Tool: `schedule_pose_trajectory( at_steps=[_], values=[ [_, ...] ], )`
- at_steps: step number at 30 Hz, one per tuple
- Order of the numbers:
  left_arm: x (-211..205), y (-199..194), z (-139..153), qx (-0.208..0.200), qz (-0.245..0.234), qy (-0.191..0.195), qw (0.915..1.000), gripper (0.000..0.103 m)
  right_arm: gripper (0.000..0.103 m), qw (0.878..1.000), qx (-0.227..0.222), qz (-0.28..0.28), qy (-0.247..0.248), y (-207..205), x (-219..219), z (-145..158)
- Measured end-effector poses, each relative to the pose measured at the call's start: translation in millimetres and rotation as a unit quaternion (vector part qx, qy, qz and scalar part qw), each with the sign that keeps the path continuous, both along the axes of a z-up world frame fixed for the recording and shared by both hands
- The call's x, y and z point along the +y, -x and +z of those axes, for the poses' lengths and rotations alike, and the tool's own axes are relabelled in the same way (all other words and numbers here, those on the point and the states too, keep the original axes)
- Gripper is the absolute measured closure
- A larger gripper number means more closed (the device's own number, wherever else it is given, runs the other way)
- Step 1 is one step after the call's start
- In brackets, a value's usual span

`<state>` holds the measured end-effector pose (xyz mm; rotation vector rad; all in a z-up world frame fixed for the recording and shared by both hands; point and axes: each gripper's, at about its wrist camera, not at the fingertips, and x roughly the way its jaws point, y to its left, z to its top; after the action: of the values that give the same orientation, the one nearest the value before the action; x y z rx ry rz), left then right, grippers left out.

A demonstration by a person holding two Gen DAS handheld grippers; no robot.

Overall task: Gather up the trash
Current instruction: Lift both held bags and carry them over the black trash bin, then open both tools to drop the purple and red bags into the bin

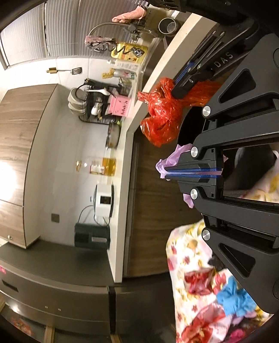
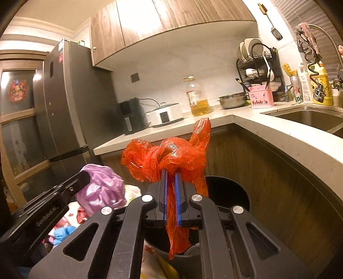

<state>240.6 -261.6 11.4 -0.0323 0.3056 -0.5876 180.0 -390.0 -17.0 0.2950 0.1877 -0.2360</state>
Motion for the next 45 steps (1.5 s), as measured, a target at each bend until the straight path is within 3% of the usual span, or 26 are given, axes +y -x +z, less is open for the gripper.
schedule_pose_trajectory(
  at_steps=[18, 28, 30, 35, 39, 45],
  values=[
    [-39.5, -29.2, -24.3, 0.034, -0.025, 0.002, 0.9991, 0.102, 0.095, 1.000, 0.010, 0.001, 0.004, -17.0, -20.6, -6.6],
    [-45.4, -39.3, -32.3, 0.053, -0.034, -0.002, 0.9980, 0.100, 0.077, 1.000, 0.011, 0.006, 0.000, -20.0, -26.5, -9.3],
    [-43.3, -41.1, -33.9, 0.057, -0.031, -0.002, 0.9979, 0.096, 0.077, 1.000, 0.012, 0.003, -0.001, -19.4, -27.7, -9.7],
    [-38.8, -41.0, -37.2, 0.061, -0.021, -0.005, 0.9979, 0.067, 0.067, 1.000, 0.017, -0.001, -0.003, -16.2, -27.1, -12.2],
    [-30.2, -37.1, -38.7, 0.063, -0.007, -0.004, 0.9980, 0.056, 0.052, 1.000, 0.016, -0.001, -0.003, -12.4, -24.1, -12.2],
    [-6.7, -24.1, -40.7, 0.051, 0.039, -0.014, 0.9978, 0.037, 0.042, 1.000, 0.014, -0.001, 0.007, -4.6, -14.6, -11.2]
  ],
)
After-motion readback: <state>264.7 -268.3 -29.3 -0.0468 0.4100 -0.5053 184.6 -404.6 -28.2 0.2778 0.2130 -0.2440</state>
